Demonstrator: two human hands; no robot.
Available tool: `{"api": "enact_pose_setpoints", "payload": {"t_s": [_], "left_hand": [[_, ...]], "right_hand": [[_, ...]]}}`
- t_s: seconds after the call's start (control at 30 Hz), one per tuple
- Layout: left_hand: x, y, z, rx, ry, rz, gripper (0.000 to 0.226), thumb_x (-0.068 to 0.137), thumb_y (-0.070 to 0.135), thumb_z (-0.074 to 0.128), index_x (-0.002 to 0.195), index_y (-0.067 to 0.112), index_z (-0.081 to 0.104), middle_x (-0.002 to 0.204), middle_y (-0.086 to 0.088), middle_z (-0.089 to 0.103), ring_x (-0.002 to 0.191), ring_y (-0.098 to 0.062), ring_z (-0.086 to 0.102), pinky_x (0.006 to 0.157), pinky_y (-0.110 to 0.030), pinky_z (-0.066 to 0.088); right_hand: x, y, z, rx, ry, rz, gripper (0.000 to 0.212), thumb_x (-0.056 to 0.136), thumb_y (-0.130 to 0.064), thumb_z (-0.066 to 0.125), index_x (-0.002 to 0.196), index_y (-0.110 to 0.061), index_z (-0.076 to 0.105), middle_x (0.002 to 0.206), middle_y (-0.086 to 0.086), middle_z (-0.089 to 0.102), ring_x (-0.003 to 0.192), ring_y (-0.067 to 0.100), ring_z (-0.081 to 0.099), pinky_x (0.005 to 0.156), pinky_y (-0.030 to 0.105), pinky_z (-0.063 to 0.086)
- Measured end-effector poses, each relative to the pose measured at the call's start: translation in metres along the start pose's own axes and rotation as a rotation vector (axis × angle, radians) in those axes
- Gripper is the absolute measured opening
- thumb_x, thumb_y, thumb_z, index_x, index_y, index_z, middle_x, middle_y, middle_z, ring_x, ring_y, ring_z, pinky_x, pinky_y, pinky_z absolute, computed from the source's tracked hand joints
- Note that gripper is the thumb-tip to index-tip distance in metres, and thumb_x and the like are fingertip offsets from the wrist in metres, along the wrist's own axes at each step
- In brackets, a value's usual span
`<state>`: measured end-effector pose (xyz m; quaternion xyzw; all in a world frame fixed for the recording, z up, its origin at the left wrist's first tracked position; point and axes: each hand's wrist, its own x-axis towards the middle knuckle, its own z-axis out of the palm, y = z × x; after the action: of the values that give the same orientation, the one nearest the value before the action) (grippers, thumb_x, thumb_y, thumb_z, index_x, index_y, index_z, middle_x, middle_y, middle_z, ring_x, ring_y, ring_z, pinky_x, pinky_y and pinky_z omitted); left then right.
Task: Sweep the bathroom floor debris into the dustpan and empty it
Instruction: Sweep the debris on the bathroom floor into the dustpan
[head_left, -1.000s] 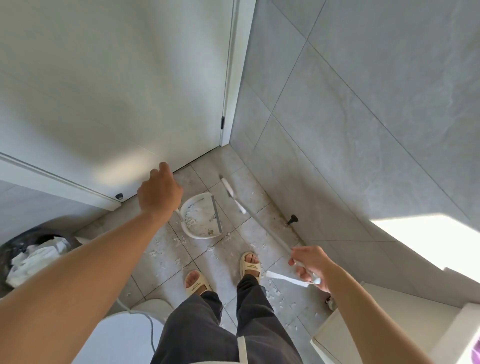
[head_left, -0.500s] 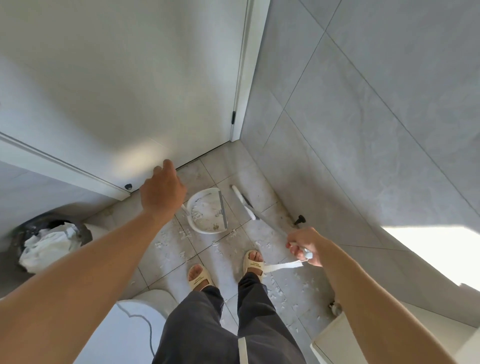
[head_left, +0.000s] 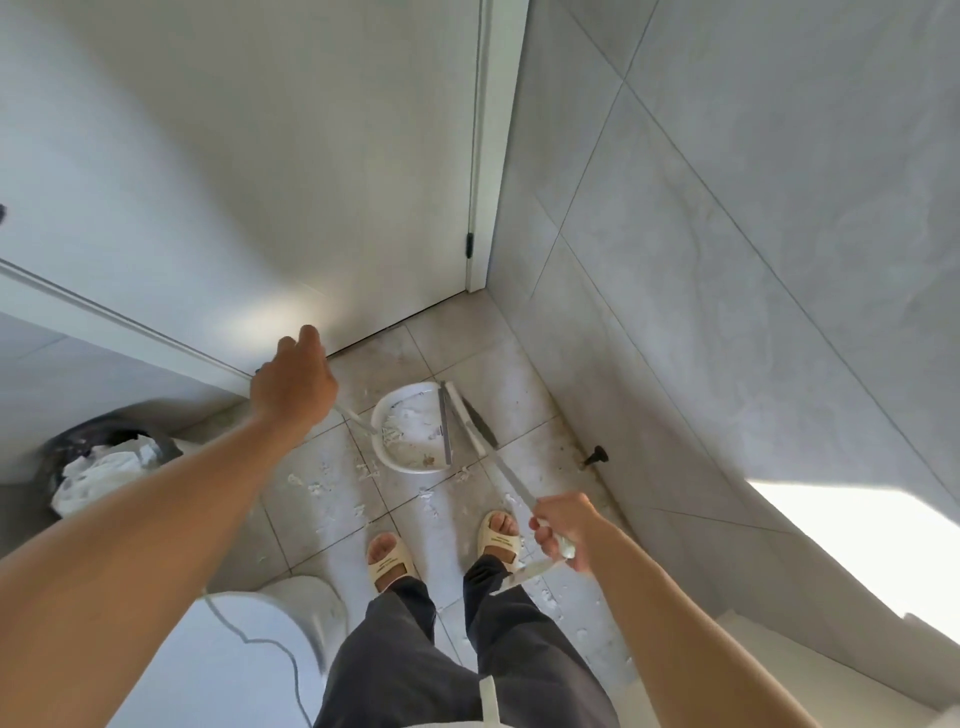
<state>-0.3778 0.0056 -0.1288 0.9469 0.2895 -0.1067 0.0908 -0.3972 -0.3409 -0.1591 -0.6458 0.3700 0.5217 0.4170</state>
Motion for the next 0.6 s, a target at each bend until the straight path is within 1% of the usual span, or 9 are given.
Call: {"api": "enact_pose_setpoints", "payload": {"t_s": [0.1, 0.2, 0.27, 0.37, 0.47, 0.53, 0.57, 0.6], "left_hand": [[0.002, -0.002, -0.005, -0.019, -0.053, -0.014, 0.012, 0.101, 0.019, 0.036, 0.106, 0.009, 0.041, 0.094, -0.012, 0.043, 0.087, -0.046, 0.056, 0.070, -0.044, 0.040], [0.005, -0.007, -0.007, -0.054, -0.120, -0.026, 0.012, 0.102, 0.021, 0.035, 0.103, 0.010, 0.039, 0.098, -0.016, 0.048, 0.084, -0.041, 0.053, 0.071, -0.043, 0.040], [0.002, -0.012, -0.010, -0.094, -0.170, -0.041, 0.007, 0.100, 0.018, 0.038, 0.100, 0.011, 0.038, 0.100, -0.018, 0.051, 0.082, -0.036, 0.050, 0.070, -0.041, 0.040], [-0.007, -0.026, -0.017, -0.140, -0.156, -0.099, 0.006, 0.099, 0.017, 0.041, 0.098, 0.011, 0.039, 0.101, -0.017, 0.056, 0.086, -0.035, 0.052, 0.071, -0.041, 0.044], [-0.019, -0.042, -0.028, -0.244, -0.152, -0.206, 0.012, 0.101, 0.021, 0.041, 0.096, 0.011, 0.039, 0.094, -0.018, 0.057, 0.079, -0.034, 0.057, 0.062, -0.040, 0.048], [-0.028, -0.057, -0.040, -0.342, -0.112, -0.292, 0.011, 0.100, 0.018, 0.045, 0.100, 0.008, 0.041, 0.088, -0.020, 0.061, 0.073, -0.034, 0.061, 0.059, -0.039, 0.052], [-0.032, -0.063, -0.047, -0.375, -0.092, -0.325, 0.015, 0.100, 0.020, 0.046, 0.104, 0.005, 0.044, 0.085, -0.020, 0.062, 0.068, -0.033, 0.065, 0.059, -0.039, 0.055], [-0.034, -0.075, -0.054, -0.402, -0.103, -0.348, 0.022, 0.099, 0.023, 0.048, 0.109, 0.003, 0.046, 0.085, -0.019, 0.063, 0.067, -0.031, 0.067, 0.059, -0.039, 0.057]], "right_hand": [[-0.011, -0.002, -0.042, 0.082, -0.100, -0.011, 0.015, 0.091, -0.005, 0.060, 0.097, 0.008, 0.064, 0.061, 0.010, 0.060, 0.038, 0.011, 0.041, 0.049, 0.022, 0.041], [-0.021, 0.003, -0.080, 0.163, -0.139, -0.022, 0.014, 0.092, -0.006, 0.060, 0.093, 0.007, 0.065, 0.071, 0.016, 0.060, 0.037, 0.013, 0.045, 0.038, 0.019, 0.038], [-0.026, 0.002, -0.093, 0.181, -0.121, -0.053, 0.012, 0.093, -0.006, 0.058, 0.097, 0.005, 0.063, 0.073, 0.017, 0.059, 0.037, 0.014, 0.044, 0.033, 0.019, 0.034], [-0.027, -0.013, -0.094, 0.125, -0.030, -0.153, 0.014, 0.092, -0.002, 0.055, 0.102, 0.006, 0.061, 0.075, 0.018, 0.057, 0.038, 0.014, 0.041, 0.032, 0.020, 0.030], [-0.028, -0.034, -0.085, 0.075, 0.012, -0.206, 0.009, 0.091, 0.002, 0.054, 0.095, 0.006, 0.061, 0.066, 0.016, 0.054, 0.035, 0.012, 0.041, 0.031, 0.017, 0.030], [-0.030, -0.046, -0.073, 0.045, 0.019, -0.224, 0.009, 0.092, 0.002, 0.052, 0.089, 0.005, 0.060, 0.060, 0.013, 0.052, 0.032, 0.011, 0.040, 0.030, 0.017, 0.030], [-0.030, -0.051, -0.068, 0.035, 0.022, -0.234, 0.009, 0.092, 0.003, 0.051, 0.088, 0.005, 0.058, 0.057, 0.012, 0.051, 0.031, 0.011, 0.040, 0.030, 0.017, 0.030], [-0.033, -0.057, -0.059, 0.015, 0.022, -0.241, 0.009, 0.093, 0.004, 0.050, 0.089, 0.005, 0.058, 0.054, 0.011, 0.050, 0.030, 0.011, 0.040, 0.029, 0.017, 0.030]]}}
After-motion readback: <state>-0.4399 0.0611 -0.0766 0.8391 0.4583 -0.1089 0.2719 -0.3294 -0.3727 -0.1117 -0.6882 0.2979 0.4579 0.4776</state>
